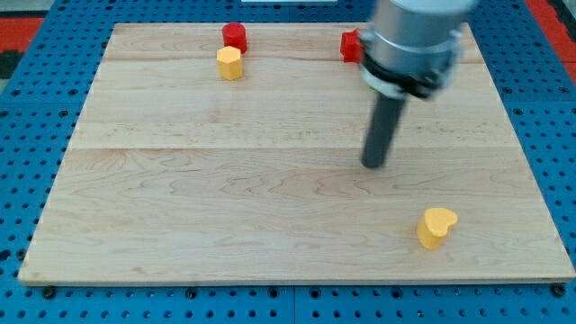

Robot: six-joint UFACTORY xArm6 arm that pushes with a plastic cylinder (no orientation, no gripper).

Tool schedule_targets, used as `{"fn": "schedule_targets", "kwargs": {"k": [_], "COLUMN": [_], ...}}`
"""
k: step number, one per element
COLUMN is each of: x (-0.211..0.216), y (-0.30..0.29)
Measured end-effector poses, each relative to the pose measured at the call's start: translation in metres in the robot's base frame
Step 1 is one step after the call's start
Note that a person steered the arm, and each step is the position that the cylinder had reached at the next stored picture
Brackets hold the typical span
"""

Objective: Push the red star diagonal to the yellow heart

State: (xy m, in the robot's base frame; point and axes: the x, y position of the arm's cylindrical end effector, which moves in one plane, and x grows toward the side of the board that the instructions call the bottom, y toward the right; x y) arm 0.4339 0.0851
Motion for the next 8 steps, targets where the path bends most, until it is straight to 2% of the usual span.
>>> {"fn": "schedule_targets", "kwargs": {"k": [2,3,5,7,8], "x": [-0.173,-0.237,-0.229,-0.136,-0.129], "y": [-0.042,-0.056,0.036,-0.027,-0.036]}}
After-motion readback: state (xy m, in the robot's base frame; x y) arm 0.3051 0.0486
